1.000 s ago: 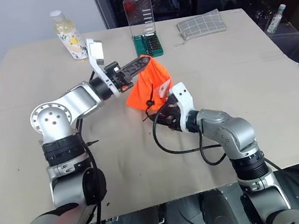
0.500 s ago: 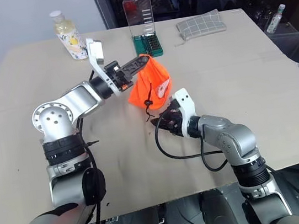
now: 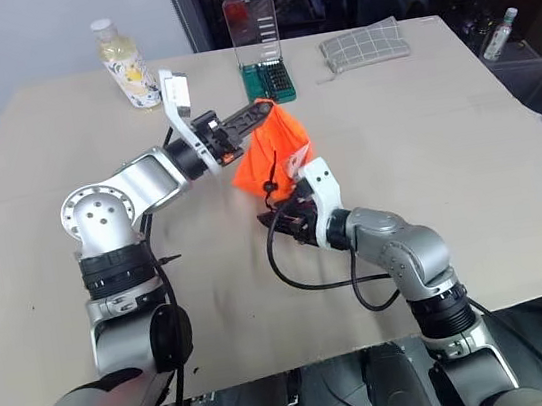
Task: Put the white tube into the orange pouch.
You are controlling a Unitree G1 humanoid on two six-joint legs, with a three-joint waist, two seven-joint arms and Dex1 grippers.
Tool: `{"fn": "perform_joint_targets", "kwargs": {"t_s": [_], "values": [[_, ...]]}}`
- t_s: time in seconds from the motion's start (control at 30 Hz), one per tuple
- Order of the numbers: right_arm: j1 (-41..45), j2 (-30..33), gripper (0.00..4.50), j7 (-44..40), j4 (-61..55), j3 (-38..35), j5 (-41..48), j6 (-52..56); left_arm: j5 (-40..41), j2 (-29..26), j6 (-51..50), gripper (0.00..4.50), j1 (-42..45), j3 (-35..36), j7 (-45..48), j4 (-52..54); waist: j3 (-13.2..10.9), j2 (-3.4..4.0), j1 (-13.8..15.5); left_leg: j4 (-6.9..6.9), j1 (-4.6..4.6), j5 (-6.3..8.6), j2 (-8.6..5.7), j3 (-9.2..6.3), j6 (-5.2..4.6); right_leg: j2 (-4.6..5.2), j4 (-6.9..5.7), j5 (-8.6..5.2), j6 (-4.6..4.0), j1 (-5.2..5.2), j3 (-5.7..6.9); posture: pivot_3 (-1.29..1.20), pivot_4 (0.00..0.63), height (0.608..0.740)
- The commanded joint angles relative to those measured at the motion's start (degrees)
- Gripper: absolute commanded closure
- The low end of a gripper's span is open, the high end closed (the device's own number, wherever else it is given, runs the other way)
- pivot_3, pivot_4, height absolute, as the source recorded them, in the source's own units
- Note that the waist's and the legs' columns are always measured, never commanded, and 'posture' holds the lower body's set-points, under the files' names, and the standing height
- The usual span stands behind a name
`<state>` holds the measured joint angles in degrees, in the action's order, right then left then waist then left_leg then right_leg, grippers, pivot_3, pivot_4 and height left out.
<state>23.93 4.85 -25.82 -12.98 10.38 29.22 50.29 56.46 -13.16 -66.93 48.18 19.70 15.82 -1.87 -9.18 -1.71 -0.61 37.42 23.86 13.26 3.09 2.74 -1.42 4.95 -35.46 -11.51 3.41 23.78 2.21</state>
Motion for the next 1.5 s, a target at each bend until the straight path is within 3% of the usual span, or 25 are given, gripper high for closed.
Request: {"fn": "perform_joint_targets", "kwargs": {"t_s": [0.03, 0.07, 0.23, 0.33, 0.53, 0.67, 0.8, 0.97, 1.17, 1.27, 1.37, 1.5], "values": [[1.34, -1.06, 2.33, 0.15, -0.16, -0.4, 0.01, -1.91, 1.43, 0.22, 0.76, 4.5, 0.82, 0.02, -0.33, 2.31, 0.0, 0.0, 0.0, 0.0, 0.0, 0.0, 0.0, 0.0, 0.0, 0.0, 0.0, 0.0, 0.0, 0.0, 0.0, 0.0, 0.15, 0.74], [1.42, -1.31, 2.33, 0.29, -0.01, -0.71, 0.16, -1.93, 1.48, 0.25, 0.73, 4.5, 0.75, 0.02, -0.41, 2.43, 0.0, 0.0, -0.01, 0.0, 0.0, 0.0, 0.0, 0.0, 0.0, 0.0, 0.0, 0.0, 0.0, 0.0, 0.0, 0.0, 0.15, 0.74], [0.53, 0.58, 4.43, -0.21, -4.83, -2.87, 2.96, 0.95, 1.44, 0.26, 0.86, 4.5, 0.28, -0.2, -0.43, 2.7, 0.0, 0.0, 0.0, 0.0, 0.0, 0.0, 0.0, 0.0, 0.0, 0.0, 0.01, 0.0, 0.0, 0.0, 0.0, 0.0, 0.15, 0.74], [-0.08, 3.3, 4.48, -0.51, -11.04, -6.0, 6.17, 2.82, 1.12, 0.43, 1.15, 4.5, -0.27, -0.74, -0.06, 2.98, 0.0, 0.0, 0.1, 0.0, 0.01, 0.0, 0.0, 0.0, 0.0, 0.01, 0.01, 0.0, 0.0, 0.0, 0.0, 0.0, 0.15, 0.74], [5.01, 14.51, 4.48, -0.4, -24.47, -21.36, 25.47, 11.66, -0.68, 1.21, 3.3, 4.5, -1.74, -5.15, 3.6, 3.43, -0.05, 0.01, 0.35, 0.0, 0.04, 0.0, -0.01, 0.02, 0.0, 0.03, 0.05, 0.0, 0.0, 0.0, 0.0, 0.0, 0.15, 0.74], [14.95, 24.98, 4.48, -0.69, -20.3, -28.56, 34.47, 14.41, -0.56, 3.68, 5.67, 4.5, 0.32, -6.55, 6.0, 0.7, -0.14, 0.06, 0.34, -0.04, 0.0, 0.0, 0.0, 0.0, -0.01, 0.02, 0.05, -0.04, -0.08, -0.01, 0.01, 0.0, 0.15, 0.74], [21.66, 31.62, 4.48, -2.11, -14.03, -28.61, 36.67, 15.1, 0.21, 4.73, 7.85, 4.5, 4.42, -3.0, 4.93, -3.73, -0.21, 0.0, 0.36, 0.0, 0.03, 0.0, -0.01, 0.0, -0.02, 0.01, 0.07, -0.12, -0.22, 0.0, 0.0, 0.0, 0.15, 0.74], [20.98, 31.66, 4.48, -1.71, -12.59, -26.99, 36.49, 12.54, -1.62, 3.68, 9.59, 4.5, 4.91, -3.9, 6.19, -4.62, -0.2, -0.01, 0.31, -0.08, 0.08, 0.01, -0.01, 0.03, -0.02, 0.0, 0.21, -0.01, -0.03, 0.0, -0.03, 0.0, 0.15, 0.74], [31.99, 30.59, 4.48, -2.74, -2.98, -26.52, 33.76, 7.8, -2.68, 2.72, 10.24, 4.5, 1.9, -6.43, 9.16, -1.43, -0.32, 0.09, 0.22, -0.07, 0.22, 0.01, -0.01, 0.06, -0.03, 0.01, 0.41, 0.01, 0.0, 0.04, -0.03, 0.0, 0.15, 0.74], [36.76, 31.53, 4.5, -5.85, 1.76, -25.24, 31.88, 6.46, -2.26, 1.42, 9.66, 3.11, 1.3, -7.39, 11.49, 0.35, -0.34, 0.09, 0.38, -0.12, 0.26, 0.01, 0.0, 0.0, -0.03, -0.01, 0.46, 0.0, -0.01, 0.05, 0.04, 0.0, 0.15, 0.74], [41.1, 32.26, 4.5, -8.71, 5.48, -24.25, 30.4, 5.51, -8.51, -5.68, 13.16, 1.77, -1.42, -15.4, 20.12, 6.4, -0.37, 0.14, 0.27, -0.13, 0.39, 0.01, 0.0, 0.0, -0.02, -0.01, 0.49, 0.01, -0.01, 0.15, 0.06, 0.0, 0.15, 0.74], [42.77, 32.59, 4.5, -10.53, 7.29, -24.12, 29.44, 5.07, -12.3, -12.28, 18.04, 1.77, -4.82, -19.83, 28.52, 10.77, -0.39, 0.19, 0.56, -0.17, 0.53, 0.01, 0.0, 0.02, -0.01, 0.0, 0.54, 0.01, -0.01, 0.3, 0.08, 0.0, 0.15, 0.74]]}}
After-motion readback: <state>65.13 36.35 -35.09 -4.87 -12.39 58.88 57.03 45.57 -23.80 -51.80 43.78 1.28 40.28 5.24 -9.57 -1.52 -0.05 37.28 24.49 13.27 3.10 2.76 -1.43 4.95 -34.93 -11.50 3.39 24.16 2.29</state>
